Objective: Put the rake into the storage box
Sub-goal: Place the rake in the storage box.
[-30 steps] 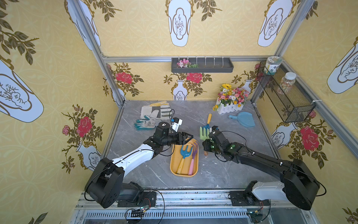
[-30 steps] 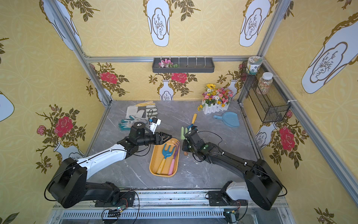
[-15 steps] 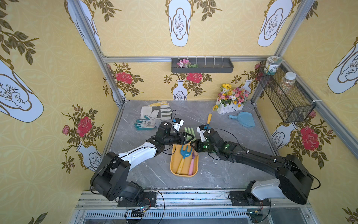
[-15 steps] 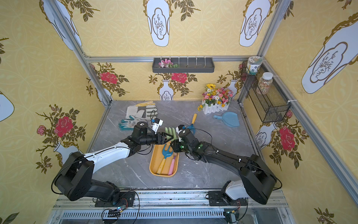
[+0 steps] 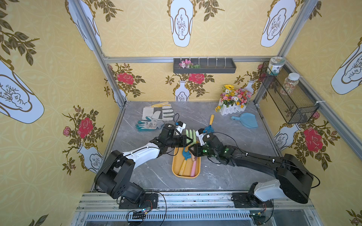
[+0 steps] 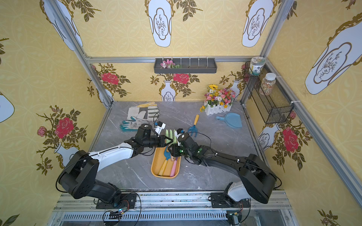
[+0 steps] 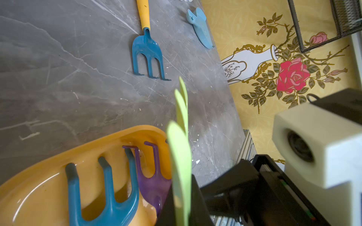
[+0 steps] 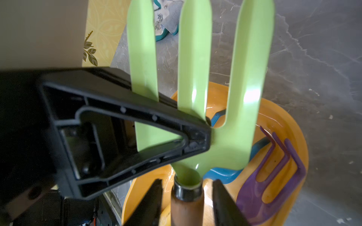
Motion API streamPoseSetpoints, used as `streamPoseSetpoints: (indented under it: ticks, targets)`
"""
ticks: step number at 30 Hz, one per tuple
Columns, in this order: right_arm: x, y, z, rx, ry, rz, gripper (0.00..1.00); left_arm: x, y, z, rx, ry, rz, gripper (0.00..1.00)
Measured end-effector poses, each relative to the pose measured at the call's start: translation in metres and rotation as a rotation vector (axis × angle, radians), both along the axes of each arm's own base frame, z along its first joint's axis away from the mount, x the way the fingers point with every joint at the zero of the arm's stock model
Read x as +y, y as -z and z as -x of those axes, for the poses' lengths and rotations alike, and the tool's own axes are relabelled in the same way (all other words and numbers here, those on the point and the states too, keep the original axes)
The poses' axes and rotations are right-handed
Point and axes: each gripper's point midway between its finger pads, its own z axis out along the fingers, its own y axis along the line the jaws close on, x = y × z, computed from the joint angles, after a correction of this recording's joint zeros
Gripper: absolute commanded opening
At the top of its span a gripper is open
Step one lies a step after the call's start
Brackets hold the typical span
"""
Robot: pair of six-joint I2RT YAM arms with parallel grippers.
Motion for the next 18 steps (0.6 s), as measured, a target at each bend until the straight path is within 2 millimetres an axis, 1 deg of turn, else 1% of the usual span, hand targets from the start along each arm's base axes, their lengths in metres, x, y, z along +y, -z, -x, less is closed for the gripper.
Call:
streamPoseSetpoints:
  ticks: [4,9,14,16,17,18]
  targets:
    - [-0.005,0.007,-0.004,0.008,0.054,0.018,0.57,0.002,0.006,0.012,0.001,0.038,-0.048,0.0]
    - [-0.008,0.021,0.001,0.057,0.057,0.054,0.58,-0.001,0.022,0.024,-0.019,0.079,-0.134,0.0]
    - [-0.017,0.032,0.006,0.087,0.078,0.083,0.6,-0.007,0.035,0.027,-0.003,0.104,-0.176,0.0]
    - [-0.023,0.032,0.007,0.09,0.098,0.088,0.63,-0.01,0.039,0.028,0.004,0.117,-0.18,0.01]
    - [-0.027,0.032,0.007,0.088,0.118,0.092,0.65,-0.011,0.041,0.029,0.006,0.122,-0.188,0.06]
    - [-0.038,0.031,0.0,0.066,0.186,0.105,0.68,-0.007,0.049,0.034,0.035,0.13,-0.212,0.07]
